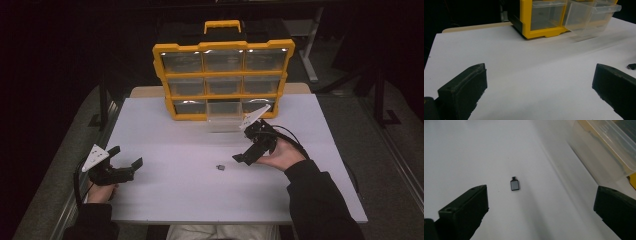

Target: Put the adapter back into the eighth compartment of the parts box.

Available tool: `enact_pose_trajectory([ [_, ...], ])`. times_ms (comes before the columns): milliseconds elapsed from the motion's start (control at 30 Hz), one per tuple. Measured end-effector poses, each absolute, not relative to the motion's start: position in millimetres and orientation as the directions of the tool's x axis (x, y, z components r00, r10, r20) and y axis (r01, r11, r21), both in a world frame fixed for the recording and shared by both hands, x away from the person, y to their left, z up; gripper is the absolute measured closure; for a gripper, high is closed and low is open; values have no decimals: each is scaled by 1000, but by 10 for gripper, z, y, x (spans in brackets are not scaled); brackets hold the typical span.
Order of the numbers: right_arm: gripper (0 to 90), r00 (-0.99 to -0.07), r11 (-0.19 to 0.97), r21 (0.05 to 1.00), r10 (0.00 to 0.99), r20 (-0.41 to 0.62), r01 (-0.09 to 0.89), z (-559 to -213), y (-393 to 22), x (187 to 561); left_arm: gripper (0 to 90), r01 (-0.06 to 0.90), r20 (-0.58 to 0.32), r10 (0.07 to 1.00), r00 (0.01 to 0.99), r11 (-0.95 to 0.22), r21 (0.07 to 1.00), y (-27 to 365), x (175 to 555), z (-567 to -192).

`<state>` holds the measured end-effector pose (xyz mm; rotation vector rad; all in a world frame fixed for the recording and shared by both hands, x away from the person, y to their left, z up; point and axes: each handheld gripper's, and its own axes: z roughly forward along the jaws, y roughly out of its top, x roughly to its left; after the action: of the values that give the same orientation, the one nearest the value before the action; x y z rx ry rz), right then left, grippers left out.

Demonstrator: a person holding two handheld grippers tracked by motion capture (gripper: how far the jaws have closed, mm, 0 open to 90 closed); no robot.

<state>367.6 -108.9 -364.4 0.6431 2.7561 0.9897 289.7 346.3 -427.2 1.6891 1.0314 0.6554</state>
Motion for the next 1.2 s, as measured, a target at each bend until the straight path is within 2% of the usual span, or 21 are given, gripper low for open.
enact_pose_trajectory([
  [1200, 0, -940, 786, 543, 340, 19, 295, -3934, -650, 3750, 0, 324, -53, 870, 490, -126, 938, 3458, 2901, -4276],
])
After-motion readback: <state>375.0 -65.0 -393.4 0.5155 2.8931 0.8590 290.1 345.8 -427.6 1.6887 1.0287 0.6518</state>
